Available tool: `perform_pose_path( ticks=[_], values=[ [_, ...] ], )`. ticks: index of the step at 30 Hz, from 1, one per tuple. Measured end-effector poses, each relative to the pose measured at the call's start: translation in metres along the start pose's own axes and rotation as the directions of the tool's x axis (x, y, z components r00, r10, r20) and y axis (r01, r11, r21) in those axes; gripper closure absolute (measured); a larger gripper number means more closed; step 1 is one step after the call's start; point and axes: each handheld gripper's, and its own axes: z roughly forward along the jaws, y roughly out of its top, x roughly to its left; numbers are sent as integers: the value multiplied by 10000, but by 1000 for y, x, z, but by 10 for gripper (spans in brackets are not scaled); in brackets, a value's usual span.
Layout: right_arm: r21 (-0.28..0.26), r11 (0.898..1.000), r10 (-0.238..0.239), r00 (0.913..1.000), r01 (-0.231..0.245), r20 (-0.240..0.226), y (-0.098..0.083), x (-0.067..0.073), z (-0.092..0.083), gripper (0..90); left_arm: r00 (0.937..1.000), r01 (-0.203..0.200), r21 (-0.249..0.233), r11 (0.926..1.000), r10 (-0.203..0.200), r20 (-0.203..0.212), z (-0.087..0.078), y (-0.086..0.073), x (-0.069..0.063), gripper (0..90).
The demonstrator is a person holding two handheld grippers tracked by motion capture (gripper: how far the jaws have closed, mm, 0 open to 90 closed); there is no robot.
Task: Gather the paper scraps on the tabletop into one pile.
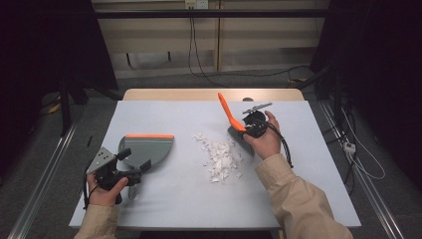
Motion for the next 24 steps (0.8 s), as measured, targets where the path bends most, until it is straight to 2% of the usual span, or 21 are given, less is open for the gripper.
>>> perform_pose_path(
  ticks=[2,7,10,12,16,18,19,21,23,24],
  values=[
    [212,9997,-100,9997,105,-238,2,-2,1,712,10000,24,-2,10000,-24,-8,0,0,0,64],
    [818,9927,-857,9958,881,-333,5,-6,2,717,10000,-12,26,10000,12,-16,1,0,0,64],
    [858,9903,-1063,9935,1094,-397,5,-5,2,718,10000,32,-39,10000,-32,-29,1,0,-1,64],
    [871,9894,-1139,9931,1159,-271,4,-4,1,718,10000,-24,-8,10000,24,-54,0,0,-1,64],
    [289,9940,-1037,9928,1056,-601,-1,-5,0,719,10000,-9,-41,10000,9,-59,-1,0,-1,65],
    [-242,9947,-1020,9910,1002,-862,-3,-6,-3,719,10000,-21,-20,10000,20,-92,-1,0,-1,65],
    [-537,9952,-864,9922,817,-902,-3,-7,-6,719,10000,-21,-20,10000,20,-92,-1,0,-1,65],
    [-1169,9881,-1111,9898,1005,-887,1,-9,-11,719,9999,-52,3,10000,52,-118,0,0,0,65],
    [-1520,9858,-929,9862,718,-1367,6,-12,-13,719,9999,-1,-38,10000,1,-138,1,0,-1,64],
    [-1640,9830,-1065,9837,822,-1452,10,-14,-13,718,9999,-1,-38,10000,1,-138,1,0,-1,64]
  ],
)
